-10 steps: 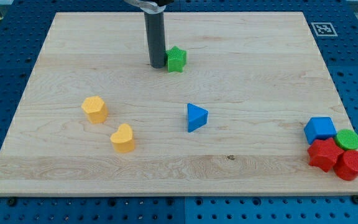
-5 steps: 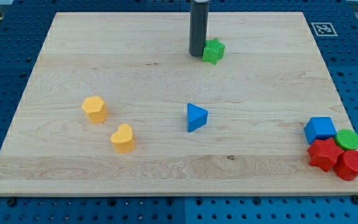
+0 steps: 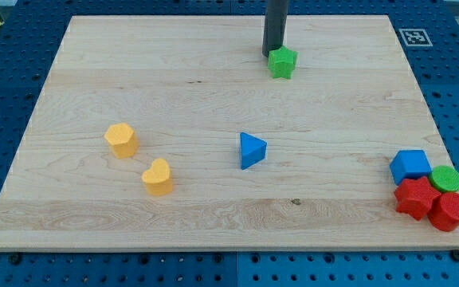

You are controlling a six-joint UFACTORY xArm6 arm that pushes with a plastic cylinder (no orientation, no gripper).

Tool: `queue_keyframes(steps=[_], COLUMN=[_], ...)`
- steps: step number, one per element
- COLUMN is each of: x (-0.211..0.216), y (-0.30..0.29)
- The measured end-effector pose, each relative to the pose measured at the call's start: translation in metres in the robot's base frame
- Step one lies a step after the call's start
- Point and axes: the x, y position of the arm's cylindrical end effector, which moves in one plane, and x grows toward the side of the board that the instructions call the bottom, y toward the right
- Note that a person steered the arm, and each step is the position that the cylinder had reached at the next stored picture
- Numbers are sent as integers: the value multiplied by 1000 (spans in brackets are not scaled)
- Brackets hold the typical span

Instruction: Push the green star diagonally top right to the blue triangle

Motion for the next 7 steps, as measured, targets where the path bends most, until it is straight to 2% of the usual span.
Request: queue_keyframes(steps=[4, 7], x=[45, 53], y=[4, 45])
